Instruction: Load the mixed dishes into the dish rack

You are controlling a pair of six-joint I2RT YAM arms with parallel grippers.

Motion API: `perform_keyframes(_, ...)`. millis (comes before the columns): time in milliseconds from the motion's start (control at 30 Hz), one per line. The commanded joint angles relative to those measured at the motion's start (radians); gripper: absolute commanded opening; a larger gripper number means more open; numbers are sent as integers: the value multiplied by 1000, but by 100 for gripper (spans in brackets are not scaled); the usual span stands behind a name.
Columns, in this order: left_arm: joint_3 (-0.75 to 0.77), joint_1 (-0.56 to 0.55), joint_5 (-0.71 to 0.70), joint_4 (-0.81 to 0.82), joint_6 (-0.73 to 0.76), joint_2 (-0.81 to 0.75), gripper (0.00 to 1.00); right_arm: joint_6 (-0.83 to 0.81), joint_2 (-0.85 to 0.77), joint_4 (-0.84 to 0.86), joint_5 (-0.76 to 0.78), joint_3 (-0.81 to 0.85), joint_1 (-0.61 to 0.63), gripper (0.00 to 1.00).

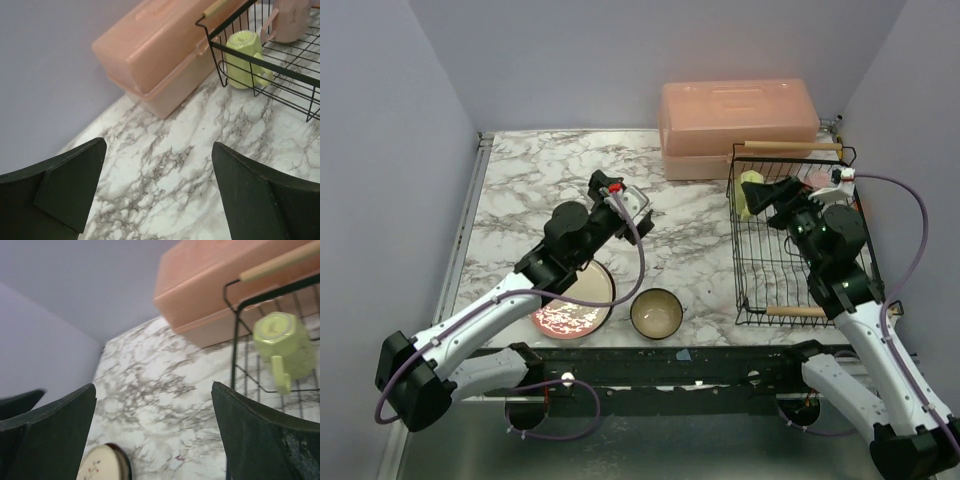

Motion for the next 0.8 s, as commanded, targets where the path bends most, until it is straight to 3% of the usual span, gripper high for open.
perform_keyframes(0,226,9,-96,-256,-173,120,98,-20,-89,179,-347,-76,4,100)
perform_keyframes(100,311,12,-106,-463,-366,145,98,-3,-91,127,-344,-55,4,100)
perform_keyframes(333,100,9,129,-545,-729,16,92,-52,-93,2,-253,-19,3,100)
perform_keyframes(533,-25,-53,125,-545,-844,-25,90,-55,-128,-37,-152,-30,3,100)
perform_keyframes(767,10,-129,56,-692,-889,132,85,-80,-106,-37,-170,-64,5,100)
